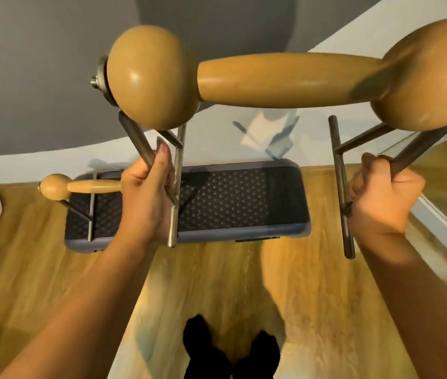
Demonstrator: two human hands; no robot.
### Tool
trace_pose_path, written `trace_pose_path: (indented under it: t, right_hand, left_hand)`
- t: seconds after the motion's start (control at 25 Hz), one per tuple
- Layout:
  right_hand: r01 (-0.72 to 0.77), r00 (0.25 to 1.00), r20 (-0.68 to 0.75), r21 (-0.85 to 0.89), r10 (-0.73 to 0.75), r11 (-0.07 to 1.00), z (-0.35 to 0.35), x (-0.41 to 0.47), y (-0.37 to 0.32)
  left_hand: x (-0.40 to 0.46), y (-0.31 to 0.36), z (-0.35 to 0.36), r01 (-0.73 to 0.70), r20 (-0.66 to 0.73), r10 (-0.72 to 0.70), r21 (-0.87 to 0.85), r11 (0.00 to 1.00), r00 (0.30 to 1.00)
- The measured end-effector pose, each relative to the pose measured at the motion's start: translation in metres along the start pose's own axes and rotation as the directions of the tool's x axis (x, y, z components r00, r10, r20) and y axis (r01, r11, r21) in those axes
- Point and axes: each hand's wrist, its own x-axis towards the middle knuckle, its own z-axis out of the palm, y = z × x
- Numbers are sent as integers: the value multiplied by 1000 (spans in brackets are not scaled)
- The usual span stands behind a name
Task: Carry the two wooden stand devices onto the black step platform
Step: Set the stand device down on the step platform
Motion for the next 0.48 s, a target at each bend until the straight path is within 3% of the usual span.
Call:
trace_pose_path:
  t: [0.28, 0.48]
  right_hand:
    - [-132, 989, 60, -9, 132, 991, 31, -1, 146]
    - [-137, 984, 120, 10, 134, 991, 35, 10, 223]
  left_hand:
    - [30, -152, -34, -3, -48, 0, -62, 998, 999]
    - [47, -235, -34, 18, -108, -24, -57, 998, 994]
